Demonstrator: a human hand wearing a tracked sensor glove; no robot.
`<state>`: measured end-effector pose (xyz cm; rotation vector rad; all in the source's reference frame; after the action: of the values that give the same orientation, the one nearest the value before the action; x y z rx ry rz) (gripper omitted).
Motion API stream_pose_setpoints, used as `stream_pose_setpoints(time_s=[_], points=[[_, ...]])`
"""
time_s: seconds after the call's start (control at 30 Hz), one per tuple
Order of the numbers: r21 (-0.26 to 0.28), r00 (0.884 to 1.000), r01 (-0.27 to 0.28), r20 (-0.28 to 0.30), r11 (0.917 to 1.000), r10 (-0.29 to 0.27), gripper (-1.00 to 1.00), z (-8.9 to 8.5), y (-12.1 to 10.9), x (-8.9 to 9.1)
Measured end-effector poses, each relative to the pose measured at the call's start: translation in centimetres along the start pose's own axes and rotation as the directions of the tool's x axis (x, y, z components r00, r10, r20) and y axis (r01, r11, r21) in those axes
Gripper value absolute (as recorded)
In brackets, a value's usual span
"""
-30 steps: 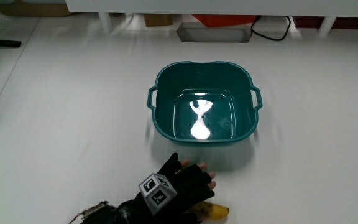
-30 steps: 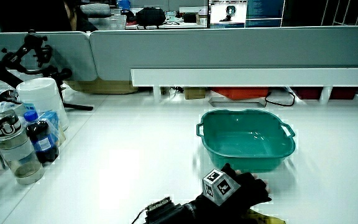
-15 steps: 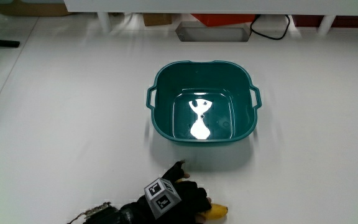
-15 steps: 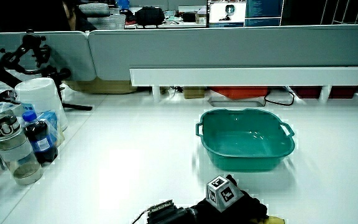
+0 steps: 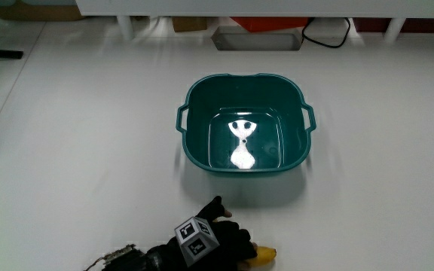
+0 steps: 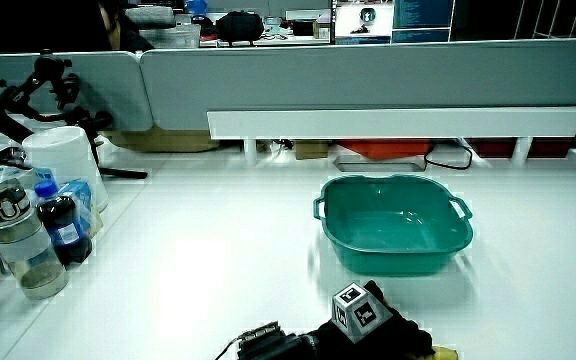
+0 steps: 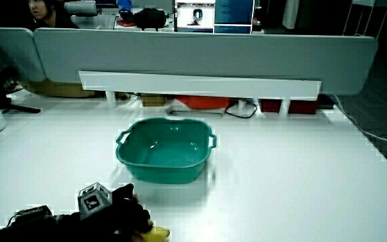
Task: Pick banana from desk
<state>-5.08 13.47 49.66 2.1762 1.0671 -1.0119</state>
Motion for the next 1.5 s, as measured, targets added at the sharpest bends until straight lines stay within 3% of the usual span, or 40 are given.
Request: stream_pose_setpoints(time_s=[0.1,0.13,0.23,0.27,0.37,0.4,0.43,0.5,0.6,0.67,0.77,0.83,0.87,0.97,1.0,1.03,1.07,1.23,1.27,1.37,1.5], points=[[0.003,1.000,0.000,-0.006,1.0000,0.000,1.00,0.4,0.0,0.6],[0.004,0.999,0.018,0.027,0.9998,-0.019,1.00,0.1,0.0,0.3],[0.002,1.000,0.016,0.008,0.9999,-0.016,1.00,0.7,0.1,0.8],[0.018,0.999,0.030,0.041,0.9994,-0.031,1.00,0.6,0.1,0.6],[0.024,0.999,0.042,0.025,0.9988,-0.043,1.00,1.7,0.4,1.0],[0.015,1.000,0.026,-0.006,0.9996,-0.026,1.00,2.4,0.4,1.2],[0.033,0.998,0.044,0.041,0.9985,-0.045,1.00,2.5,0.5,1.0],[0.032,0.999,0.031,0.009,0.9990,-0.032,1.00,3.7,0.7,1.5],[0.049,0.999,0.054,0.007,0.9974,-0.054,1.00,5.2,1.1,1.7],[0.059,0.998,0.066,-0.025,0.9961,-0.064,1.00,6.1,1.4,1.9],[0.072,0.998,0.059,-0.027,0.9956,-0.058,1.00,7.1,1.6,1.8],[0.093,0.996,0.087,-0.021,0.9918,-0.085,1.00,7.5,1.8,1.8],[0.081,0.997,0.064,-0.037,0.9946,-0.061,1.00,7.7,1.9,1.8],[0.087,0.996,0.074,-0.051,0.9935,-0.069,1.00,8.3,2.1,1.8],[0.074,0.996,0.050,-0.077,0.9960,-0.044,1.00,8.7,2.2,1.9],[0.083,0.994,0.073,-0.086,0.9939,-0.066,1.00,9.1,2.2,1.9],[0.093,0.997,0.064,-0.044,0.9936,-0.060,1.00,8.9,2.2,1.2],[0.112,0.994,0.046,-0.102,0.9927,-0.035,1.00,11.1,2.7,0.9],[0.136,0.997,0.055,-0.067,0.9892,-0.046,1.00,11.2,2.8,0.5],[0.142,0.998,0.048,-0.051,0.9887,-0.041,1.00,11.7,3.0,0.4],[0.134,0.996,0.057,-0.072,0.9894,-0.047,1.00,11.8,4.1,-0.1]])
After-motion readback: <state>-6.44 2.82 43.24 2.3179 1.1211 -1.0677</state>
